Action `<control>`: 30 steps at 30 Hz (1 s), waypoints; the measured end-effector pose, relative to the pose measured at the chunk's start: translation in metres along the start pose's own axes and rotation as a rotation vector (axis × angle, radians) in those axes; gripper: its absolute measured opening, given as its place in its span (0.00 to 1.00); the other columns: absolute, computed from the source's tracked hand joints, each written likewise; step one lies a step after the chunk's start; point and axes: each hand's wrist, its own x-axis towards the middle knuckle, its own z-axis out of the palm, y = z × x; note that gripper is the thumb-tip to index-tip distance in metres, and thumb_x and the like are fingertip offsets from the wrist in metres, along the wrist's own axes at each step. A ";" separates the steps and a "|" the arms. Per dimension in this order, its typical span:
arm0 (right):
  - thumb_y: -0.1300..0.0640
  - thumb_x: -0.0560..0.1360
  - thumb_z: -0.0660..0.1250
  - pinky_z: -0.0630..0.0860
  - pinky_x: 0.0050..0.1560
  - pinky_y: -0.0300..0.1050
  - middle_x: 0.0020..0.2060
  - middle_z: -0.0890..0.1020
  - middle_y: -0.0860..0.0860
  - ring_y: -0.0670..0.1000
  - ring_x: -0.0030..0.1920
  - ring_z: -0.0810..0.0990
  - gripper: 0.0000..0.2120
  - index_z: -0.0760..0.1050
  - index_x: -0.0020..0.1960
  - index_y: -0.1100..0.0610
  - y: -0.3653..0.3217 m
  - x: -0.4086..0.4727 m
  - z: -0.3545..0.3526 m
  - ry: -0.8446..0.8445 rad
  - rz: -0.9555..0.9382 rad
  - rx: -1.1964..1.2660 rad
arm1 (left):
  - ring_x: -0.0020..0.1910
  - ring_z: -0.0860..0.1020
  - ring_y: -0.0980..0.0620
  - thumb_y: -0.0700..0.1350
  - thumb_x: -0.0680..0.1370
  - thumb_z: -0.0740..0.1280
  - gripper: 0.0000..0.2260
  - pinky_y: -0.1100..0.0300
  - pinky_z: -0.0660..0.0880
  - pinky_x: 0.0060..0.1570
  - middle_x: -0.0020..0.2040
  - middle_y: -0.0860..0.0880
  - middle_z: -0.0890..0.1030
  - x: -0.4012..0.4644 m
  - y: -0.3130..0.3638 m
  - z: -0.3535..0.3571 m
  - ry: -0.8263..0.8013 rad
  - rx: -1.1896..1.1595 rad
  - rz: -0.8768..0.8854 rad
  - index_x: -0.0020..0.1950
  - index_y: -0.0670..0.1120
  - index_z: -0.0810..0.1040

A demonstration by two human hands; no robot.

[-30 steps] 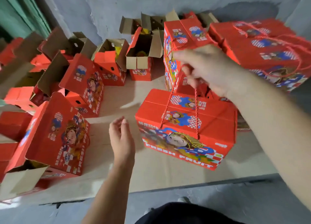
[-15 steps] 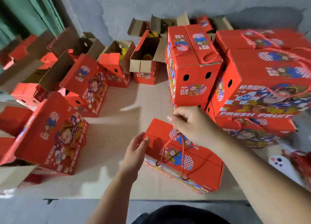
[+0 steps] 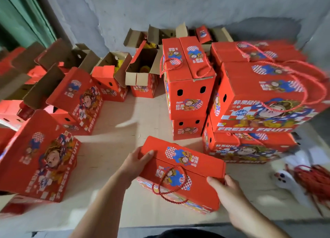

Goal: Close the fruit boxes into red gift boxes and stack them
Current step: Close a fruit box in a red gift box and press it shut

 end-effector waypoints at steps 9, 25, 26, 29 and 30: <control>0.51 0.77 0.73 0.80 0.55 0.56 0.56 0.83 0.54 0.56 0.54 0.84 0.11 0.76 0.57 0.50 -0.050 -0.019 0.007 -0.080 -0.026 0.111 | 0.52 0.87 0.47 0.59 0.73 0.78 0.20 0.50 0.82 0.54 0.53 0.47 0.88 -0.019 -0.017 -0.029 0.031 -0.238 0.066 0.58 0.49 0.85; 0.57 0.80 0.71 0.78 0.64 0.58 0.59 0.85 0.56 0.56 0.55 0.84 0.11 0.79 0.61 0.55 -0.090 0.024 0.064 -0.051 -0.111 0.327 | 0.66 0.78 0.36 0.44 0.67 0.79 0.40 0.38 0.75 0.68 0.67 0.34 0.77 0.032 0.035 -0.080 -0.104 0.104 0.207 0.77 0.44 0.68; 0.55 0.80 0.72 0.79 0.63 0.56 0.61 0.84 0.54 0.55 0.56 0.83 0.15 0.77 0.65 0.54 -0.092 0.031 0.063 -0.030 -0.158 0.214 | 0.67 0.77 0.35 0.45 0.63 0.79 0.44 0.36 0.73 0.69 0.68 0.33 0.76 0.028 0.025 -0.071 -0.145 0.078 0.227 0.77 0.42 0.66; 0.49 0.78 0.72 0.76 0.65 0.56 0.70 0.72 0.52 0.55 0.66 0.76 0.30 0.67 0.78 0.46 -0.082 0.041 0.065 0.045 -0.308 -0.243 | 0.67 0.73 0.41 0.38 0.66 0.82 0.59 0.42 0.71 0.71 0.72 0.39 0.67 0.018 -0.008 -0.042 -0.194 0.197 0.243 0.84 0.49 0.45; 0.46 0.77 0.72 0.72 0.70 0.58 0.74 0.67 0.52 0.56 0.71 0.71 0.34 0.64 0.80 0.44 -0.075 0.042 0.067 0.061 -0.347 -0.385 | 0.66 0.71 0.45 0.38 0.69 0.82 0.60 0.44 0.71 0.71 0.71 0.43 0.64 0.015 -0.016 -0.035 -0.133 0.246 0.218 0.84 0.54 0.40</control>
